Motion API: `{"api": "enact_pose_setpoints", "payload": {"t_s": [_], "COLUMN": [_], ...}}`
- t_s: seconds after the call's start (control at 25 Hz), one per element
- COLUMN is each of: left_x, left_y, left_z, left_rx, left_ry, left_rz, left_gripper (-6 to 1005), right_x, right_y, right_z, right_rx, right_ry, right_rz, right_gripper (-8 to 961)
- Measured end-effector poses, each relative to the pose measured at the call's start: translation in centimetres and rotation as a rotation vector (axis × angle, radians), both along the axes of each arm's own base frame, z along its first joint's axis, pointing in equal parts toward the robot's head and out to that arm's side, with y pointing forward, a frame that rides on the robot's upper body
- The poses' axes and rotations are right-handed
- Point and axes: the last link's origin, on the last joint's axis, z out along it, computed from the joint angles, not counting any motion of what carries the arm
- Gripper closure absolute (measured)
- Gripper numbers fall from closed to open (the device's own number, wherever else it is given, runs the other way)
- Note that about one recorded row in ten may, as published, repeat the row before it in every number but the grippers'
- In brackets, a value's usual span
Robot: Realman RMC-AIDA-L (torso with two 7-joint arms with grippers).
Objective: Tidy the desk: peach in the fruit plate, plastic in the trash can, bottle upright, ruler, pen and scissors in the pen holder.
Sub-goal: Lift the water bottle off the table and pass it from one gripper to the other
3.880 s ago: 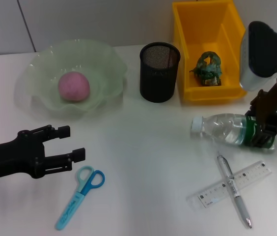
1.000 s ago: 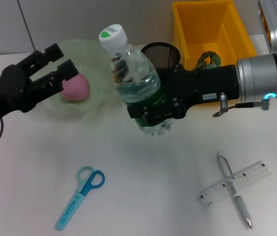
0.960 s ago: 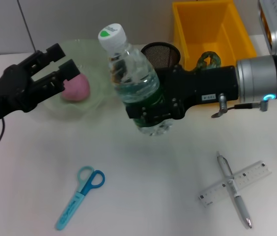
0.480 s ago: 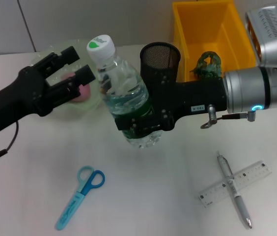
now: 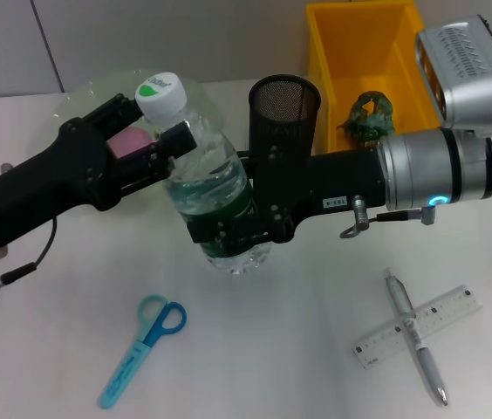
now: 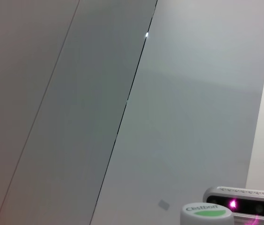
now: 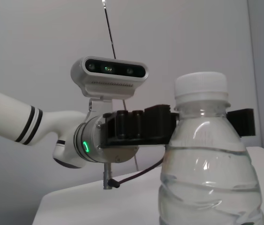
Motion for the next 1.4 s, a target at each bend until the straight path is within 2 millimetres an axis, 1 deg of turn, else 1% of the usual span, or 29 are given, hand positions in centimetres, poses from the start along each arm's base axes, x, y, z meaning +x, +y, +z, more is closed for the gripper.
{"api": "enact_pose_setpoints", "payload": {"t_s": [0.24,0.92,1.16,1.36,1.4], "left_x": [0.26,0.19,0.16,0.14,0.14], "left_y": [0.05,0.09,0.11,0.11,0.11], "left_z": [-0.18,-0.19,-0.21,-0.19,-0.19], "left_rx": [-0.003,-0.003,-0.004,-0.004,-0.004], "left_ry": [-0.006,0.002,0.006,0.007,0.007], "left_rz": [-0.009,-0.008,-0.008,-0.008,-0.008], "left_gripper": [157,222,376,372,390], "right_x": [-0.02,0.11,0.09,0.06,0.05], "right_y": [0.02,0.05,0.07,0.1,0.1], "right_z": [-0.31,-0.72,-0.69,-0.66,-0.65], "right_rx": [-0.004,-0.003,-0.002,0.0,0.0], "right_ry": [-0.01,-0.033,-0.033,-0.033,-0.033], "right_rz": [0.001,-0.001,0.0,0.002,0.002], "right_gripper": [202,190,184,179,178]}}
